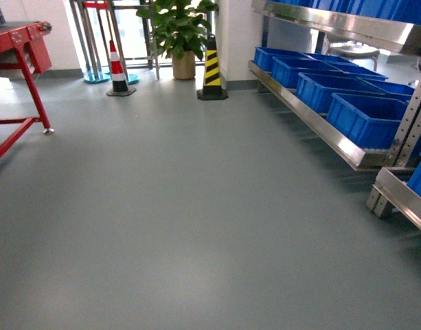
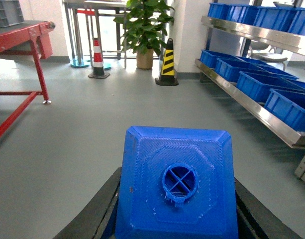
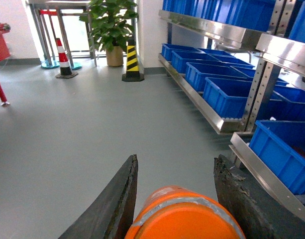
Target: Sort blue parts and orange caps into right shelf containers
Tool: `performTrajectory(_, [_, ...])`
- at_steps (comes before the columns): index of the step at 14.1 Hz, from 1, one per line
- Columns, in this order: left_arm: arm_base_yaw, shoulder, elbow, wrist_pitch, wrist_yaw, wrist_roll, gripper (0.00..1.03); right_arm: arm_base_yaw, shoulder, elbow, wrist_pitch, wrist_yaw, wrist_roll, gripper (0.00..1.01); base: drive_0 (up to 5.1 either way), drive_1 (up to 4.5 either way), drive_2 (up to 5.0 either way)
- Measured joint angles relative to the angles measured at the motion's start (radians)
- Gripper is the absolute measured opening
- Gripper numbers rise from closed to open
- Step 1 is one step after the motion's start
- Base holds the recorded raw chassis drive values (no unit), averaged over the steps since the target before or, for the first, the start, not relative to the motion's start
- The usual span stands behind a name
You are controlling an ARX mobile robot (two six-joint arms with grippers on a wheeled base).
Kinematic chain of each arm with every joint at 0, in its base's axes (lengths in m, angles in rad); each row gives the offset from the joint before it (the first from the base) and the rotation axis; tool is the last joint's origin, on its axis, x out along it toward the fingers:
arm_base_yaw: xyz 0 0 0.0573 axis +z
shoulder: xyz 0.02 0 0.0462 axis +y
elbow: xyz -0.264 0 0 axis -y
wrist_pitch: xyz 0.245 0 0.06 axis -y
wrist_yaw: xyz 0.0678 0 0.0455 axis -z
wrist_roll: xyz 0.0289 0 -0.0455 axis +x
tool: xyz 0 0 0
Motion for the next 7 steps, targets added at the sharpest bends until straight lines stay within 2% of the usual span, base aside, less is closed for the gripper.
performTrajectory(7, [0.000,0.000,0.000,0.000,0.000,0.000,0.45,0.000,0.000,0.000,0.000,0.000,0.000,0.41,-1.5,-1.54,-1.5])
